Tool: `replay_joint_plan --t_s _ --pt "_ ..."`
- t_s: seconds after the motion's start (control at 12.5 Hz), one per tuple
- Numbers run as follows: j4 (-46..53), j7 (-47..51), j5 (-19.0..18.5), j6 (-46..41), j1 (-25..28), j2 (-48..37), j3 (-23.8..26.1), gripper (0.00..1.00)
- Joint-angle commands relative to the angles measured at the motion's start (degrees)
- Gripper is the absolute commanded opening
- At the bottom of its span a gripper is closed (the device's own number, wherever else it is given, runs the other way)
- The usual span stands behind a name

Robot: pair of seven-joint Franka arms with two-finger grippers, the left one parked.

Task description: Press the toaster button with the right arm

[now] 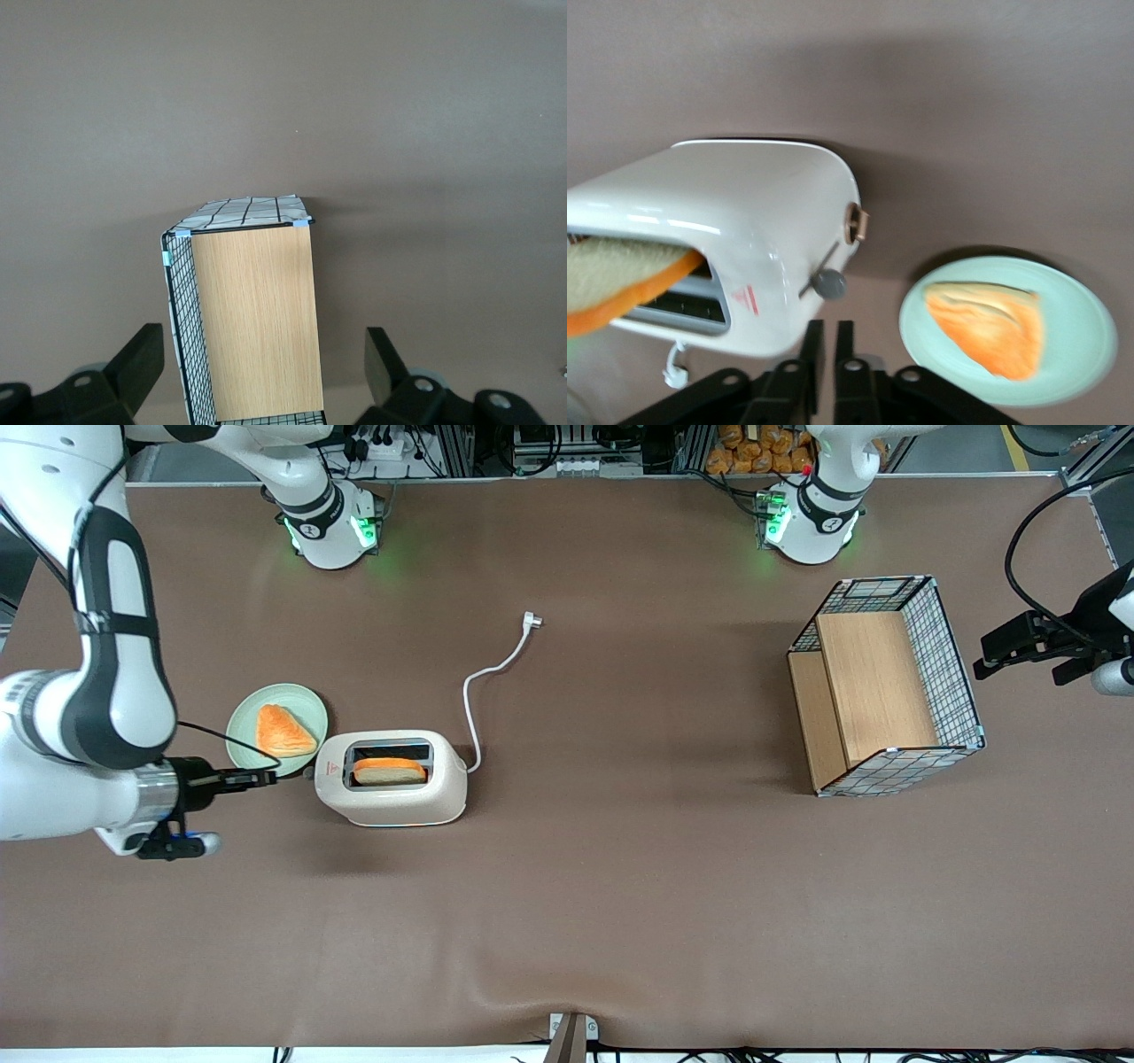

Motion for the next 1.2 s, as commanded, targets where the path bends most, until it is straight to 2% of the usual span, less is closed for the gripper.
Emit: replay_joint_plan --t_s 0.0,0.32,0.48,0.64,0.88,1.12 --pt "5.54 0.83 -4.32 -3.55 -0.21 -2.82 -0.17 1.00" --pt "12.29 0.12 -11.62 -7.75 -0.38 -6.34 -0.26 1.00" --pt "12.32 1.00 -13.91 -9.88 -1.17 -12.12 -0.08 1.00" --pt "10.31 1.53 -13.75 -10.49 -3.46 -16.96 0.53 1.00" --pt "-0.50 1.44 -14.36 -7.69 -3.64 -26.37 0.53 1.00" --pt "-1.31 1.35 -14.71 -8.38 -6.97 -27.97 2.99 1.00"
